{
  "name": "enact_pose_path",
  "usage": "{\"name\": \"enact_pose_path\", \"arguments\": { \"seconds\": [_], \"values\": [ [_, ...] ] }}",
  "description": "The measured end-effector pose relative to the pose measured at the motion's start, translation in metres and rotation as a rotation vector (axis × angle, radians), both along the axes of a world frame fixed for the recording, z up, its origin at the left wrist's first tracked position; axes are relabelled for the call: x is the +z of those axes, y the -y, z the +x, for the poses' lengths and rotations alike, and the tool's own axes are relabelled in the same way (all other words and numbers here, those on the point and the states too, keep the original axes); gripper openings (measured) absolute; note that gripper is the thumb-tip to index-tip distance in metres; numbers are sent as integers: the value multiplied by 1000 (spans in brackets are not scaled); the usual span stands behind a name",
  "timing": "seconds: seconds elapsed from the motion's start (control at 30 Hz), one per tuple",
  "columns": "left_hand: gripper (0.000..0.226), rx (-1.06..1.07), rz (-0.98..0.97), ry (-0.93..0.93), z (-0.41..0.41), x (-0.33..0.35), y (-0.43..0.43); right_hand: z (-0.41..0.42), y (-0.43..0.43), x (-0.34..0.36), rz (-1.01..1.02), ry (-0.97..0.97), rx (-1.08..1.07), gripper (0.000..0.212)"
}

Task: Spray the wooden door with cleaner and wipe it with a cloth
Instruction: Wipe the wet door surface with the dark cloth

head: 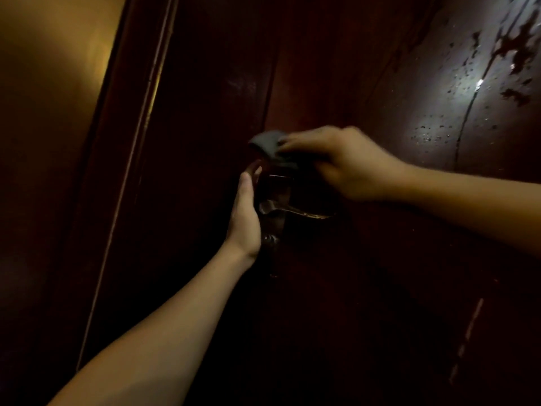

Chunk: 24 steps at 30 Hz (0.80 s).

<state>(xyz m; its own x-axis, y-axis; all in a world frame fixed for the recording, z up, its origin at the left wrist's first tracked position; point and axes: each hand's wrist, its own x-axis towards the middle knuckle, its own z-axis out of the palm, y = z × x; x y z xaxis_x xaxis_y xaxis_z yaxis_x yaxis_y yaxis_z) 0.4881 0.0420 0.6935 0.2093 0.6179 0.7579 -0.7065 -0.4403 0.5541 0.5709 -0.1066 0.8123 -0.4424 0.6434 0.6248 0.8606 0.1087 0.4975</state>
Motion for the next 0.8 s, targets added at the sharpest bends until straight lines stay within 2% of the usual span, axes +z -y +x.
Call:
{"name": "enact_pose_path", "arguments": {
  "seconds": [0.07, 0.13, 0.23, 0.37, 0.53, 0.63, 0.8],
  "values": [
    [57, -81, -33, 59, -4, -1, 0, -5, -12, -28, -215, 85, -96, 52],
    [59, -83, -12, 65, -6, -5, -1, 4, -21, -48, -291, 183, -180, 56],
    [59, -77, -21, 63, -4, -12, 3, 22, -9, -60, -212, 348, -208, 61],
    [59, 23, -12, 26, -8, -17, 6, 51, 17, -64, -84, 670, -222, 57],
    [59, 57, 27, 0, -9, -13, 10, 65, 36, -70, 53, 887, -218, 53],
    [57, 73, 19, 2, -8, -14, 9, 56, 14, -94, -19, 917, -194, 52],
    [60, 100, 34, 10, -7, -16, 7, 34, -41, -117, -42, 746, -251, 56]
  ]
}}
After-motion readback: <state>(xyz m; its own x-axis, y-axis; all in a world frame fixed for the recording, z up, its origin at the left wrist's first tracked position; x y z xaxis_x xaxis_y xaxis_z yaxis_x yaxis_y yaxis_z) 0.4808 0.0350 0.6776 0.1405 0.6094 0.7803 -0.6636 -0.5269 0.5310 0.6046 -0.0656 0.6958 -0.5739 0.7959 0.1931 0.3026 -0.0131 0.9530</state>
